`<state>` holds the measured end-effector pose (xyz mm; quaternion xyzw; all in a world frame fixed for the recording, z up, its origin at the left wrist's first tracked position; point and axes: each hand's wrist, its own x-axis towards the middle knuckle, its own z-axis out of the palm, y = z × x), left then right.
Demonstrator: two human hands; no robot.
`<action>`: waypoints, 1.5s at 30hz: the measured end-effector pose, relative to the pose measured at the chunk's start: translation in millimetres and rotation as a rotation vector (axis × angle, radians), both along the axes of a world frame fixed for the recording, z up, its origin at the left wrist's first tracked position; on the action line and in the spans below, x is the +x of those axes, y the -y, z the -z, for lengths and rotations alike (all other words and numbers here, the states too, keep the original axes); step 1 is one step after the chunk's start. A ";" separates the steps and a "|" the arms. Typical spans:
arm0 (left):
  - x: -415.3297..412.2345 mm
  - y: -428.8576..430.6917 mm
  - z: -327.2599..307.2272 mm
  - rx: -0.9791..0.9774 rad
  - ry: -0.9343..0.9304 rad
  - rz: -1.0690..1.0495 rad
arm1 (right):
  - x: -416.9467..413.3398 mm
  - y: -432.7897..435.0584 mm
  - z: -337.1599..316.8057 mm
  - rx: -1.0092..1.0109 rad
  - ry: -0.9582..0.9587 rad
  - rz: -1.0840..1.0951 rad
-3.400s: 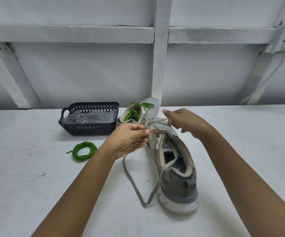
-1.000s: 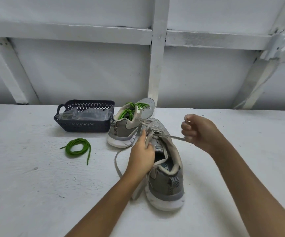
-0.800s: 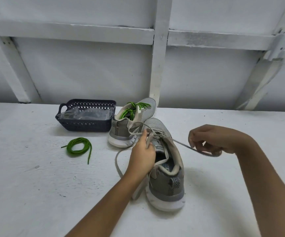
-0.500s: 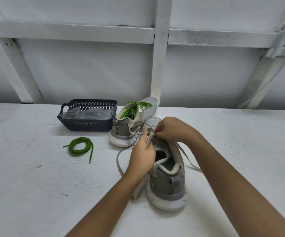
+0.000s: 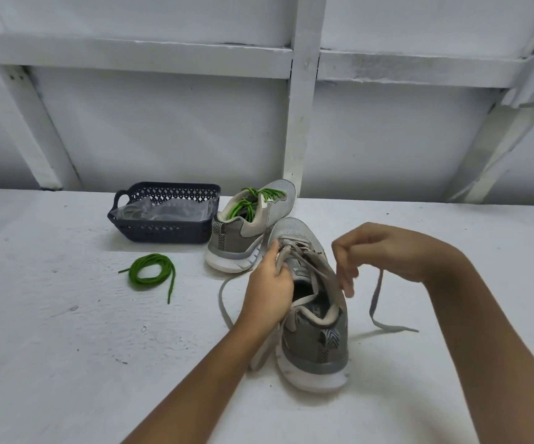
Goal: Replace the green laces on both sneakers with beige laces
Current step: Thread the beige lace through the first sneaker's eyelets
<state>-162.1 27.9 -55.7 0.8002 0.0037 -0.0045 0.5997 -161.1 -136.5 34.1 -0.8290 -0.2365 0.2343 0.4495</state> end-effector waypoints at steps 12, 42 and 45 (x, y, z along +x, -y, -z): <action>5.7 -1.8 8.5 0.017 0.014 -0.007 | 35.0 -59.4 48.0 -0.786 0.570 0.344; 2.8 -4.6 -0.3 0.054 0.242 -0.038 | 24.4 -41.5 -17.6 0.603 -0.250 0.717; -1.8 0.7 -9.3 0.207 0.408 -0.076 | 29.0 -52.0 -28.6 0.854 -0.418 0.616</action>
